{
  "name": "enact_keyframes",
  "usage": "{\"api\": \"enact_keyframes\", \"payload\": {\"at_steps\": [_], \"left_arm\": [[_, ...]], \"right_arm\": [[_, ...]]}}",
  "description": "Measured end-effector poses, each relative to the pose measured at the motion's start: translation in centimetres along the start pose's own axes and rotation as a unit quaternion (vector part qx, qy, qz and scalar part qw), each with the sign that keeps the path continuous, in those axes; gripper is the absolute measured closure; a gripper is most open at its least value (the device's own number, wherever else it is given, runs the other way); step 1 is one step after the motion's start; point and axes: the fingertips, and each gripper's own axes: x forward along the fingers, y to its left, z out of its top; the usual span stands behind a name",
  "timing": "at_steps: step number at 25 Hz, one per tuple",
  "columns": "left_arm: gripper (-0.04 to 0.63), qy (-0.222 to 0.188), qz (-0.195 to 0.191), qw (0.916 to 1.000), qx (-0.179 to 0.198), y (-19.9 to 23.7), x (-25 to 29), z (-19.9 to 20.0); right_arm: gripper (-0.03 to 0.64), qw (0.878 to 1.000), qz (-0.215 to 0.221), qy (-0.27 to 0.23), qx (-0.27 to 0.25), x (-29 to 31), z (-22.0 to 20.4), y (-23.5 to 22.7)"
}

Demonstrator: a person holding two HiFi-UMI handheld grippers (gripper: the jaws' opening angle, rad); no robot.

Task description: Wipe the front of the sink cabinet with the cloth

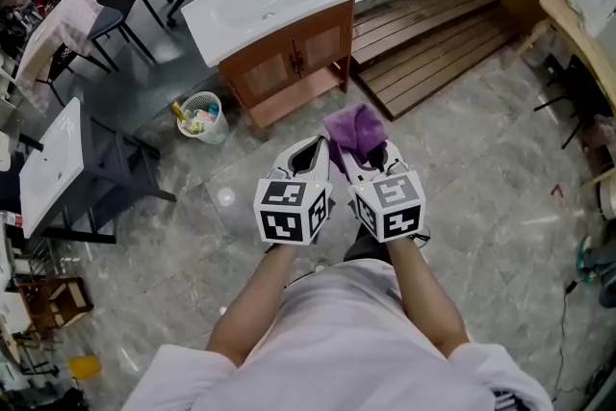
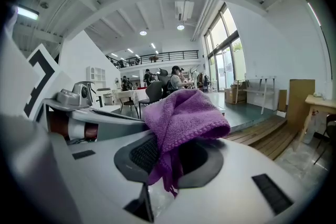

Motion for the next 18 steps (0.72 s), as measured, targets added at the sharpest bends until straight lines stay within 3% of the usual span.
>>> {"api": "enact_keyframes", "payload": {"at_steps": [18], "left_arm": [[0.591,0.009,0.058,0.9982,-0.012,2.0,19.5,6.6]], "right_arm": [[0.545,0.997,0.078,0.028,0.003,11.8,2.9,-16.1]]}}
